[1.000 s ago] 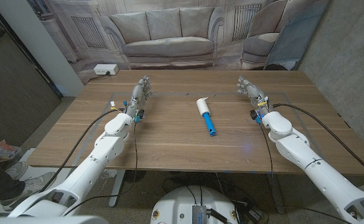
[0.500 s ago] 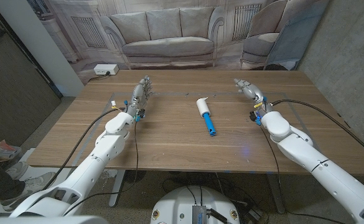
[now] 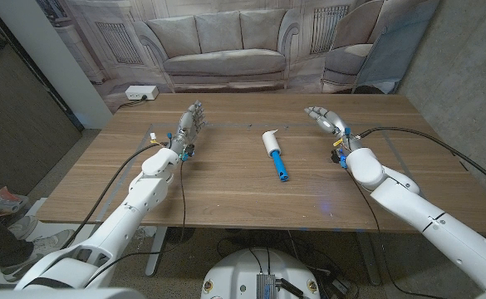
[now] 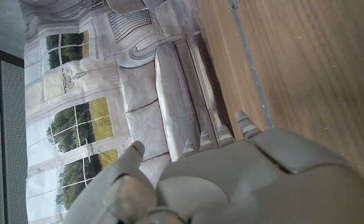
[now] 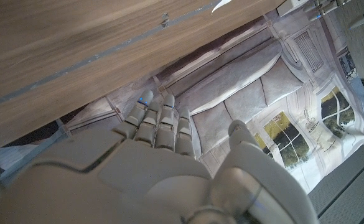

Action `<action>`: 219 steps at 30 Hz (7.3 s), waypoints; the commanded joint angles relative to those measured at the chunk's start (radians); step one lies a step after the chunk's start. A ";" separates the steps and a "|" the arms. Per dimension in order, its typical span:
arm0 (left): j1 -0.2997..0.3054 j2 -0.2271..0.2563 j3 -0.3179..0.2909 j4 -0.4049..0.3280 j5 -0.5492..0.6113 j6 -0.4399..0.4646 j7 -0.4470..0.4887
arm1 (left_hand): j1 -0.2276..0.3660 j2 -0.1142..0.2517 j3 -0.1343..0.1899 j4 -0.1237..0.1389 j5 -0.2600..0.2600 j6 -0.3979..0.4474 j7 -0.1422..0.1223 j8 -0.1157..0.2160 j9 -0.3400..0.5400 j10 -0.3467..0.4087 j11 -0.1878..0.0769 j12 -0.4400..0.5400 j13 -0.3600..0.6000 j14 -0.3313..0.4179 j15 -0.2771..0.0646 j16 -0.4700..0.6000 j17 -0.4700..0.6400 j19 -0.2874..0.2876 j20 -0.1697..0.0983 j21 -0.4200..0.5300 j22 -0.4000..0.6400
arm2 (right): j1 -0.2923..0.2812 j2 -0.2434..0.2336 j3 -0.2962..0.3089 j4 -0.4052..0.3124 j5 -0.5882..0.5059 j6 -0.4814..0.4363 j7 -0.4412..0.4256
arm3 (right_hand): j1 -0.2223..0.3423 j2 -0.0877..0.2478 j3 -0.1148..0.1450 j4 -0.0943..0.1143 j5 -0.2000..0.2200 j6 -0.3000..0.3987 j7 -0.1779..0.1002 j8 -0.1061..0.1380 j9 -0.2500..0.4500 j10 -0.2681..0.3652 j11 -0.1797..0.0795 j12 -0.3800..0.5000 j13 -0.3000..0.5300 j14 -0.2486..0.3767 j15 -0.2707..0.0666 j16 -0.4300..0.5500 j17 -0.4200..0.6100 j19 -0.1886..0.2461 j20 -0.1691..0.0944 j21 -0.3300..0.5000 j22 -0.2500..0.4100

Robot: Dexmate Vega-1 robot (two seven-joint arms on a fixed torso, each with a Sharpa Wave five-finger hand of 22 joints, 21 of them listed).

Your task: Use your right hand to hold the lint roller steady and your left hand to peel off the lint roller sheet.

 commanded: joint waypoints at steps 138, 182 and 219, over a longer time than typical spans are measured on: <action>-0.175 -0.110 -0.053 0.309 0.080 -0.023 -0.219 | 0.008 0.004 -0.002 0.012 -0.033 0.013 -0.004 0.000 0.004 -0.007 0.010 -0.004 0.006 -0.002 0.005 -0.004 0.011 -0.011 0.011 -0.003 0.010 | 0.317 0.158 -0.787 -0.078 -1.104 -1.078 0.577 | 0.371 -0.166 -0.008 -0.090 0.106 0.357 -0.096 0.068 0.026 0.364 -0.184 0.153 0.080 0.395 -0.229 0.088 0.096 0.244 -0.062 -0.011 0.014; -0.271 -0.162 -0.074 0.482 0.126 -0.068 -0.273 | -0.021 -0.006 -0.024 0.030 -0.033 0.019 -0.009 0.000 0.004 -0.006 0.012 -0.004 0.007 -0.004 0.007 -0.003 0.013 -0.014 0.013 -0.003 0.013 | 0.215 0.238 -0.593 0.049 -1.209 -0.934 0.661 | 0.846 0.000 -0.076 -0.071 0.011 0.722 -0.114 0.096 0.032 0.823 -0.268 0.337 0.190 1.062 -0.317 0.498 0.435 0.559 -0.251 0.600 0.179; -0.303 -0.184 -0.079 0.527 0.164 -0.067 -0.282 | -0.027 -0.006 -0.030 0.031 -0.031 0.017 -0.008 -0.002 0.004 -0.008 0.011 -0.005 0.007 -0.004 0.008 -0.003 0.013 -0.015 0.014 -0.003 0.014 | 0.005 0.383 -0.357 0.194 -0.671 -0.667 -0.647 | 0.909 0.003 -0.083 -0.079 0.025 0.776 -0.089 0.098 0.054 0.862 -0.242 0.346 0.232 1.064 -0.317 0.511 0.477 0.586 -0.252 0.691 0.162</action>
